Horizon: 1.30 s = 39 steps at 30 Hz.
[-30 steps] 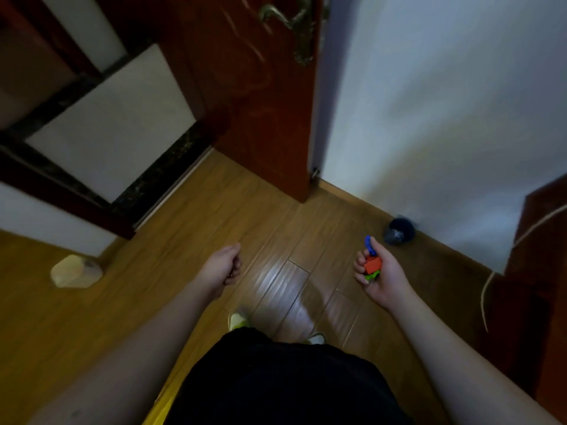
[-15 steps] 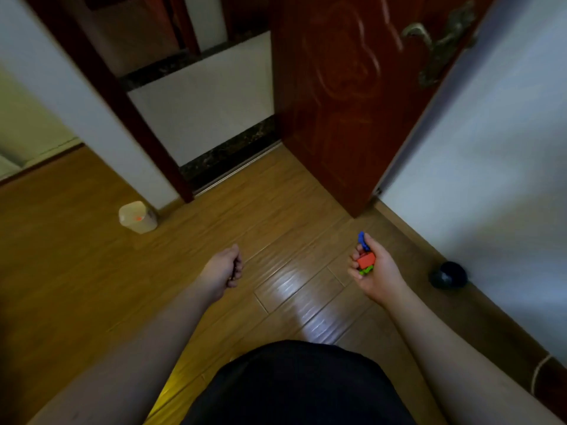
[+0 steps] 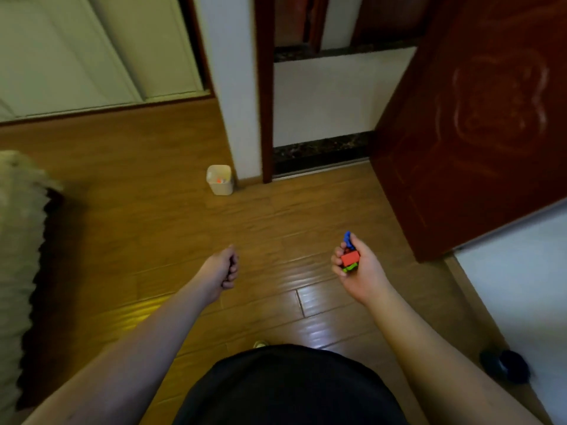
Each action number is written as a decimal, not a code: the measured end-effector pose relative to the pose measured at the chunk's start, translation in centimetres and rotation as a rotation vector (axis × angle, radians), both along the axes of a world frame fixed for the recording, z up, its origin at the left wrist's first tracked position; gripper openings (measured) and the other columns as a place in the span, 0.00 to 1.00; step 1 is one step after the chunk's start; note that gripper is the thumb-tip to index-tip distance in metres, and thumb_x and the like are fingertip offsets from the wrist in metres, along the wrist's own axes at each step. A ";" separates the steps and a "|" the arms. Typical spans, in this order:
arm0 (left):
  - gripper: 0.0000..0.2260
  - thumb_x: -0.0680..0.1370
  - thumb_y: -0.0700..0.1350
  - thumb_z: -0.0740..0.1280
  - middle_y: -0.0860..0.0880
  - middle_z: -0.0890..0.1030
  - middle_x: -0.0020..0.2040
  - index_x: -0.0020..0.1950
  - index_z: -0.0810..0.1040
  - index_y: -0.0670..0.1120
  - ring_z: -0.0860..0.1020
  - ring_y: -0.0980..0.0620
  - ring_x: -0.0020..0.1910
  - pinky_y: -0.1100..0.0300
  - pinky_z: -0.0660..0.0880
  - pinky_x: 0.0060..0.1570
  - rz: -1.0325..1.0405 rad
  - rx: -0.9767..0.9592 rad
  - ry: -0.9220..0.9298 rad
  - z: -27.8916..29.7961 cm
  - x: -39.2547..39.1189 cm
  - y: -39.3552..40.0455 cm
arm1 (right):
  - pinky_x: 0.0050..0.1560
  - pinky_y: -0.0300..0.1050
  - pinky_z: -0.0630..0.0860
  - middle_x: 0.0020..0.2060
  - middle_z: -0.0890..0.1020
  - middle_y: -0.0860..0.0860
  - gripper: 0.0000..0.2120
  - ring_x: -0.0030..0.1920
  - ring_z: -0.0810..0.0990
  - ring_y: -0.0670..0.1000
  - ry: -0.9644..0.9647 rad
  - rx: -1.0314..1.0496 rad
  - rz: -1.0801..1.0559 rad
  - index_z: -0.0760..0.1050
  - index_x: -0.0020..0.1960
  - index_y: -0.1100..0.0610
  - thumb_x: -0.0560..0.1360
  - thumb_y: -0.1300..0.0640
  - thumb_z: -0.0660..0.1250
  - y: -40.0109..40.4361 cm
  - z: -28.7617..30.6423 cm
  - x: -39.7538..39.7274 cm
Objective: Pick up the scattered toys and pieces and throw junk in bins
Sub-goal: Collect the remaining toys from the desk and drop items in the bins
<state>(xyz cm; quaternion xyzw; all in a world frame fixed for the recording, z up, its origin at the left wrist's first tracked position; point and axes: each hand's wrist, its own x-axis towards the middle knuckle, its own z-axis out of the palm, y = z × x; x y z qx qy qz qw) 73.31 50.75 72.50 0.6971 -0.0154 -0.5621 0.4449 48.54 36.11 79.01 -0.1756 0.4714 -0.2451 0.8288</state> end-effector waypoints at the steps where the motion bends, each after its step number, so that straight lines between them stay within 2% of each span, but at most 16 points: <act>1: 0.15 0.83 0.53 0.55 0.49 0.64 0.30 0.40 0.65 0.46 0.60 0.51 0.27 0.61 0.57 0.20 0.027 0.005 0.006 0.0 1.1 1.1 | 0.19 0.37 0.59 0.29 0.71 0.50 0.15 0.26 0.69 0.46 -0.009 0.008 0.013 0.70 0.39 0.56 0.80 0.49 0.57 0.3 -0.1 1.6; 3: 0.12 0.81 0.49 0.56 0.49 0.64 0.30 0.39 0.65 0.46 0.60 0.52 0.27 0.63 0.56 0.20 0.099 0.021 0.005 0.0 3.1 3.1 | 0.19 0.37 0.58 0.29 0.71 0.50 0.15 0.25 0.69 0.46 -0.011 0.023 0.058 0.69 0.39 0.56 0.80 0.49 0.57 1.1 -0.2 4.5; 6: 0.09 0.78 0.44 0.57 0.48 0.65 0.32 0.38 0.66 0.47 0.61 0.52 0.28 0.62 0.53 0.25 0.213 0.038 -0.071 0.2 5.4 5.9 | 0.20 0.37 0.59 0.29 0.71 0.50 0.14 0.26 0.69 0.46 0.005 0.028 0.167 0.69 0.40 0.56 0.80 0.49 0.58 2.2 -0.1 8.2; 10: 0.08 0.80 0.42 0.57 0.48 0.67 0.35 0.40 0.68 0.46 0.64 0.52 0.31 0.58 0.56 0.28 0.410 0.029 -0.090 0.0 8.0 9.7 | 0.21 0.37 0.59 0.30 0.71 0.50 0.14 0.26 0.69 0.46 0.046 0.019 0.329 0.69 0.40 0.57 0.80 0.49 0.58 3.3 0.3 13.2; 13: 0.08 0.79 0.41 0.58 0.48 0.67 0.33 0.39 0.69 0.46 0.64 0.52 0.30 0.61 0.56 0.25 0.549 0.032 -0.066 -0.5 9.3 12.3 | 0.21 0.37 0.58 0.30 0.70 0.50 0.14 0.26 0.69 0.46 0.061 0.023 0.398 0.69 0.40 0.57 0.80 0.50 0.58 3.3 0.0 17.5; 16: 0.09 0.78 0.40 0.58 0.48 0.66 0.31 0.38 0.69 0.45 0.63 0.53 0.27 0.65 0.53 0.20 0.659 0.038 -0.035 -1.4 10.5 14.8 | 0.21 0.37 0.58 0.30 0.70 0.49 0.12 0.27 0.69 0.46 0.059 0.042 0.425 0.69 0.41 0.56 0.79 0.49 0.60 2.4 -0.6 21.9; 18: 0.10 0.80 0.42 0.58 0.48 0.65 0.31 0.38 0.68 0.45 0.61 0.53 0.26 0.66 0.52 0.20 0.678 0.032 -0.039 -2.0 11.6 16.3 | 0.22 0.37 0.58 0.31 0.71 0.49 0.13 0.28 0.68 0.46 0.080 0.037 0.486 0.70 0.41 0.56 0.79 0.49 0.60 2.0 -1.0 24.6; 21: 0.14 0.82 0.53 0.58 0.51 0.63 0.29 0.39 0.67 0.48 0.58 0.54 0.24 0.64 0.52 0.22 0.677 0.090 -0.016 -2.3 13.8 18.2 | 0.23 0.36 0.60 0.32 0.71 0.50 0.13 0.29 0.68 0.46 0.093 0.043 0.597 0.70 0.42 0.57 0.80 0.49 0.59 2.1 -1.0 29.3; 23: 0.17 0.82 0.56 0.57 0.52 0.61 0.27 0.37 0.67 0.49 0.57 0.54 0.23 0.64 0.52 0.23 0.729 0.133 0.004 -2.2 15.6 19.0 | 0.22 0.36 0.61 0.32 0.70 0.50 0.12 0.29 0.68 0.46 0.091 0.058 0.668 0.69 0.42 0.57 0.80 0.50 0.59 2.4 -1.4 32.8; 26: 0.19 0.83 0.54 0.54 0.53 0.61 0.25 0.34 0.63 0.49 0.57 0.56 0.20 0.67 0.53 0.21 0.797 0.157 0.045 -1.1 17.8 19.7 | 0.20 0.36 0.60 0.31 0.69 0.50 0.13 0.27 0.67 0.46 0.080 0.070 0.751 0.67 0.41 0.57 0.80 0.51 0.58 2.8 -2.3 37.4; 29: 0.18 0.84 0.49 0.50 0.52 0.61 0.26 0.34 0.62 0.49 0.57 0.53 0.22 0.65 0.53 0.24 0.872 0.157 0.029 0.4 19.6 21.2 | 0.19 0.36 0.61 0.30 0.70 0.50 0.13 0.27 0.68 0.46 0.105 0.078 0.909 0.67 0.42 0.57 0.80 0.50 0.58 4.4 -2.9 42.4; 32: 0.17 0.82 0.49 0.54 0.53 0.61 0.27 0.33 0.63 0.50 0.57 0.54 0.23 0.61 0.53 0.26 0.977 0.199 -0.050 0.6 20.5 24.1 | 0.20 0.36 0.62 0.31 0.70 0.50 0.12 0.28 0.68 0.46 0.129 0.056 1.049 0.68 0.43 0.57 0.80 0.49 0.59 7.2 -2.9 46.8; 39: 0.15 0.81 0.53 0.56 0.53 0.65 0.28 0.36 0.69 0.50 0.60 0.54 0.26 0.58 0.57 0.27 1.247 0.241 -0.024 -1.0 19.3 34.4 | 0.21 0.36 0.62 0.30 0.70 0.50 0.13 0.27 0.69 0.46 0.087 -0.007 1.333 0.67 0.41 0.56 0.80 0.50 0.57 17.7 -2.4 54.9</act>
